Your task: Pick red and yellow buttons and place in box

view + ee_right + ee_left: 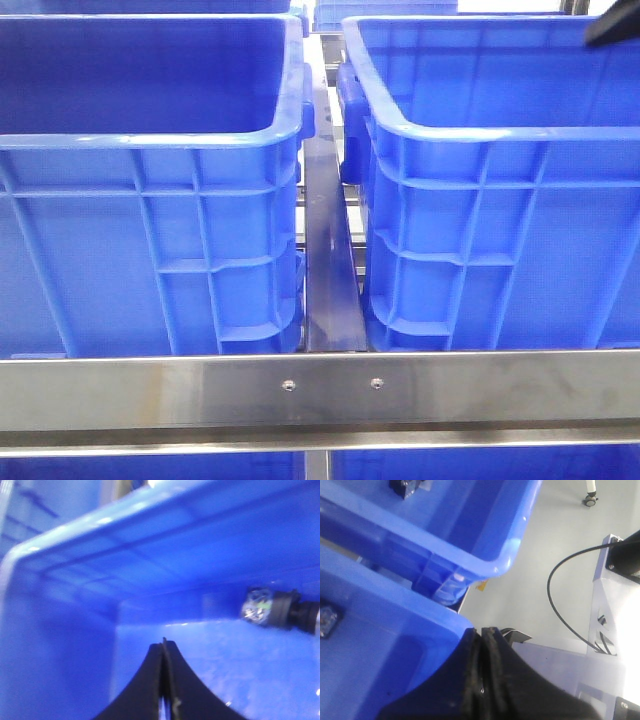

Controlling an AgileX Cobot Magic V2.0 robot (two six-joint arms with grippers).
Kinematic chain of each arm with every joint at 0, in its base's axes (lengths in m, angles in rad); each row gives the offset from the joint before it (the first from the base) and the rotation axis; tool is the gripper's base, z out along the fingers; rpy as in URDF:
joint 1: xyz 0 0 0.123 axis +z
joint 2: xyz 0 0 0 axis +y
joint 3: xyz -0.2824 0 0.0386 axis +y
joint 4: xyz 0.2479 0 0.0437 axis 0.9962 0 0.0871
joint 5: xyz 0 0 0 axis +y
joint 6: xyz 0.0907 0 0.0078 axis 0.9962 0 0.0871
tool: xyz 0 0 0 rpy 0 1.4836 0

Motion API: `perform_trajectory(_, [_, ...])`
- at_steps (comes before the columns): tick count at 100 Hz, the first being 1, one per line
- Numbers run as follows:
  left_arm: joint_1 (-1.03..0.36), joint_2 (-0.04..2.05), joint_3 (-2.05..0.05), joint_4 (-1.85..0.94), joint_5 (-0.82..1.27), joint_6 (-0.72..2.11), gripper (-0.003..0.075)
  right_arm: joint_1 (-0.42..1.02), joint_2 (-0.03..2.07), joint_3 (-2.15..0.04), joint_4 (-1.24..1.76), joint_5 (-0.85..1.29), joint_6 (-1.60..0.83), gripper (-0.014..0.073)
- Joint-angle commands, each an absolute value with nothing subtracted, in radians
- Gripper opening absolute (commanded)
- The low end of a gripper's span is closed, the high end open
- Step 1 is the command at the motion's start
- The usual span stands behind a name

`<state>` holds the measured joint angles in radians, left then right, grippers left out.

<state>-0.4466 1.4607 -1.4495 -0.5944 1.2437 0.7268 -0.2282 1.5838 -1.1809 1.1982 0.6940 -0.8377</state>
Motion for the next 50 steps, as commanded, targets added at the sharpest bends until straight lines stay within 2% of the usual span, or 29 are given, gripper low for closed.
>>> perform_trajectory(1, [-0.452,1.387,-1.44,-0.643,1.253,0.714,-0.002,-0.233,1.46,-1.147,1.257,0.694,-0.861,-0.0058])
perform_trajectory(50, [-0.452,1.124,-1.163,-0.59,0.965,0.714,-0.002,-0.22,0.955,-0.788,1.258,0.692,-0.949,-0.0058])
